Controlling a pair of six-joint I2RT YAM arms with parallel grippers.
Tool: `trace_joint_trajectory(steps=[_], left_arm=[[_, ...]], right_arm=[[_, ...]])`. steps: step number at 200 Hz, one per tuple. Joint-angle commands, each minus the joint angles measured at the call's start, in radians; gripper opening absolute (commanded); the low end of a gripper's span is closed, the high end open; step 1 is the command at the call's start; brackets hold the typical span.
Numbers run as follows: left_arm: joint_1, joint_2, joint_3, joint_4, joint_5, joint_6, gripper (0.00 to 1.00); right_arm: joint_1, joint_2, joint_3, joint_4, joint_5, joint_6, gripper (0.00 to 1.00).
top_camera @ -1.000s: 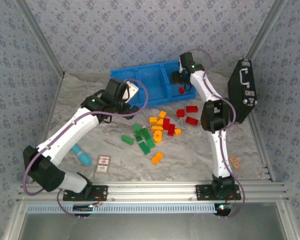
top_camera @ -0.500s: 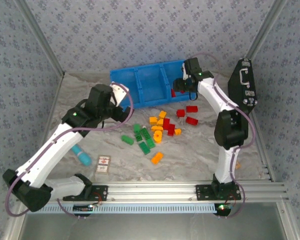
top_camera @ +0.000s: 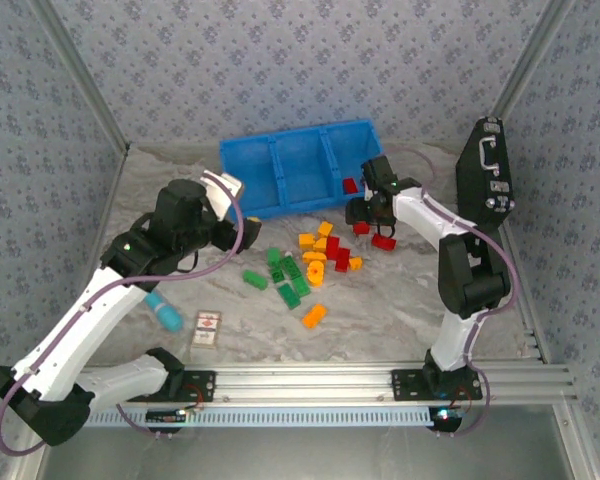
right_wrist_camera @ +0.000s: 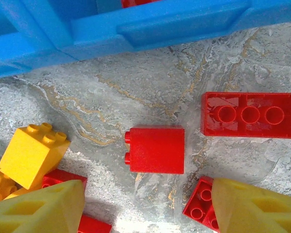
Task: Sort the legos into containers by color
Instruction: Pick up the lego from the center of the table.
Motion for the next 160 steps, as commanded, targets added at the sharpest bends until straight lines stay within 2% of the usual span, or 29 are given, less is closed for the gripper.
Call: trace_joint_trajectory(steps=[1, 69, 160], left_arm=[[-0.008, -0.029, 0.007, -0.013, 0.019, -0.013, 1.0], [-0.008, -0.021, 0.046, -0.067, -0.008, 0.002, 1.0], [-0.008, 0.041, 0.07, -0.06, -0.015, 0.014, 1.0]], right_arm=[[0.001, 0.008, -0.001, 0.035, 0.02, 0.021, 0.73], [0.001, 0.149, 0.075, 0.013, 0.052, 0.044, 0.73], [-0.011, 0.234, 0.116, 0.013, 0.034, 0.035, 0.54]])
